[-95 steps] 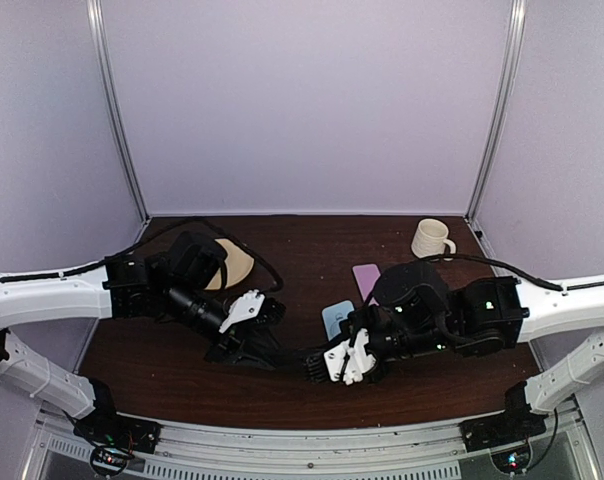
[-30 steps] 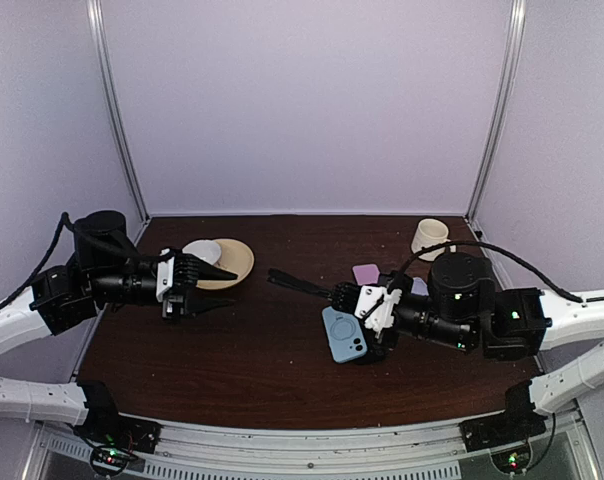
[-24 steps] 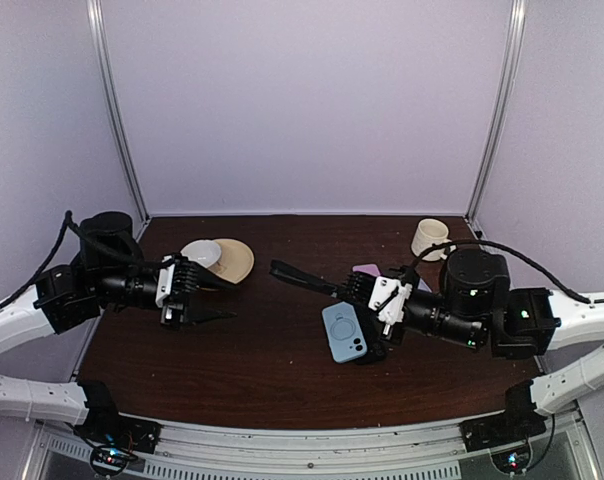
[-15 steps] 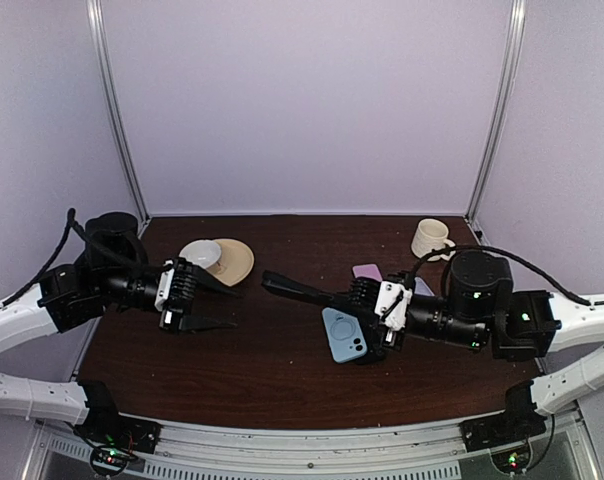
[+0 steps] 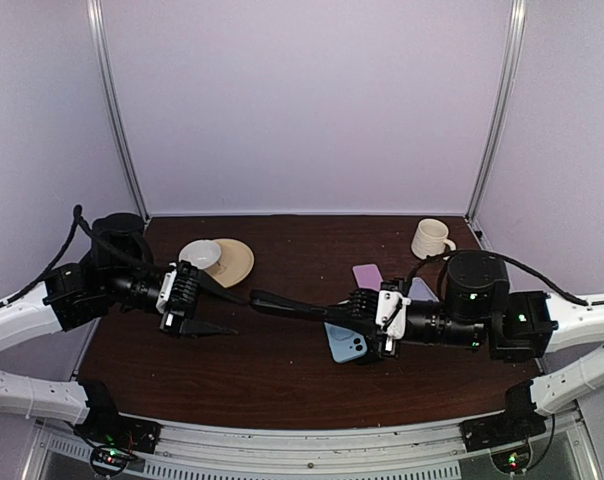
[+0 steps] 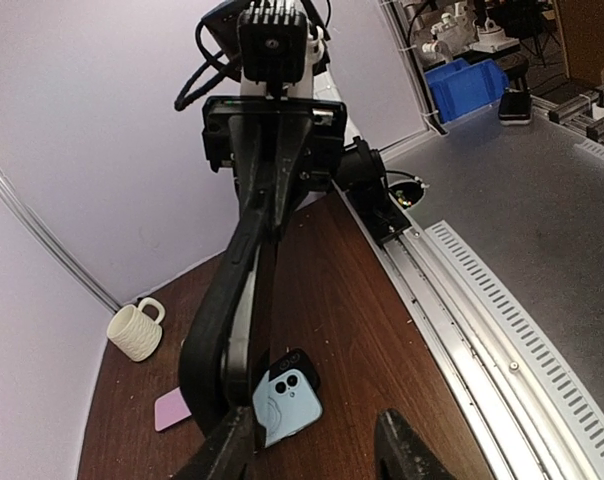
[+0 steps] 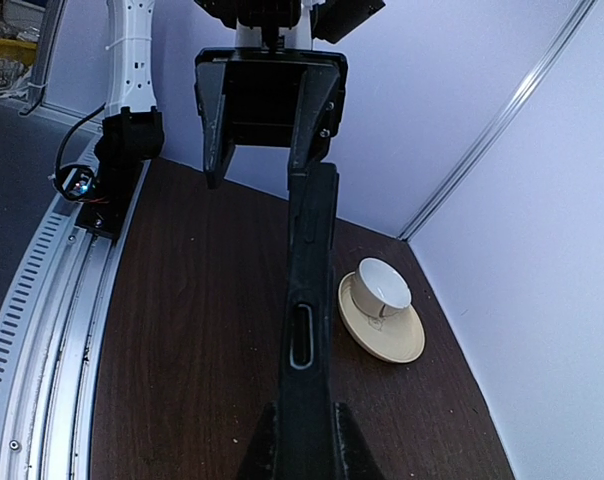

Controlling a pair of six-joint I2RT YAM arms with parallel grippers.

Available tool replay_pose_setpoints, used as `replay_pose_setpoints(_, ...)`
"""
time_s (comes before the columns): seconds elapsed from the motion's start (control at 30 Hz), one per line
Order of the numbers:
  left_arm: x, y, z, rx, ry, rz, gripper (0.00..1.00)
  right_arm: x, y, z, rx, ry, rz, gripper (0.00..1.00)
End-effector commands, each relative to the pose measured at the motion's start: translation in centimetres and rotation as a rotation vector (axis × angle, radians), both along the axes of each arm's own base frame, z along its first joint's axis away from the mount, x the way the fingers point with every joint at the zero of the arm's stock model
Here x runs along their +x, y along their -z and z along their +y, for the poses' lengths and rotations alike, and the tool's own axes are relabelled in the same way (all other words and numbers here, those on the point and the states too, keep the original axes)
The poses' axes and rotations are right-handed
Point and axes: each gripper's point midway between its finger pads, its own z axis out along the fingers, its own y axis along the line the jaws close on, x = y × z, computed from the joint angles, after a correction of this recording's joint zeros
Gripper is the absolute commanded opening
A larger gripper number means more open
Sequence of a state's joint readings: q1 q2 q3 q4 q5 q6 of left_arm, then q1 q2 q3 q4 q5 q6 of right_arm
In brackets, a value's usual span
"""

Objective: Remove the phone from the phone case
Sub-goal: Pass from the right arm to the left

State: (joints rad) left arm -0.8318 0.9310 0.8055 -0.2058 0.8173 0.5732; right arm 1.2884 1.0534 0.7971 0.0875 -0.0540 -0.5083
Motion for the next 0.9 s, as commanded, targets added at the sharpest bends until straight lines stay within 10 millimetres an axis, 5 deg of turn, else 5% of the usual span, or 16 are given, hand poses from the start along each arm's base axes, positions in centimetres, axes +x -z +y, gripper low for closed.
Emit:
replay_pose_setpoints(0.0,-0.2,-0.6,-0.1,-0.030,0.020,-0.003,0.44,-0.7,-4.0,0.4,0.132,-0.050,-0.030,0.00)
replay_pose_setpoints(0.87,0.2,0.1,-0.9,-0.014,0.020,0.033,0.43,-1.3,-4.3,3.2,0.172,-0.129,-0.009,0.00)
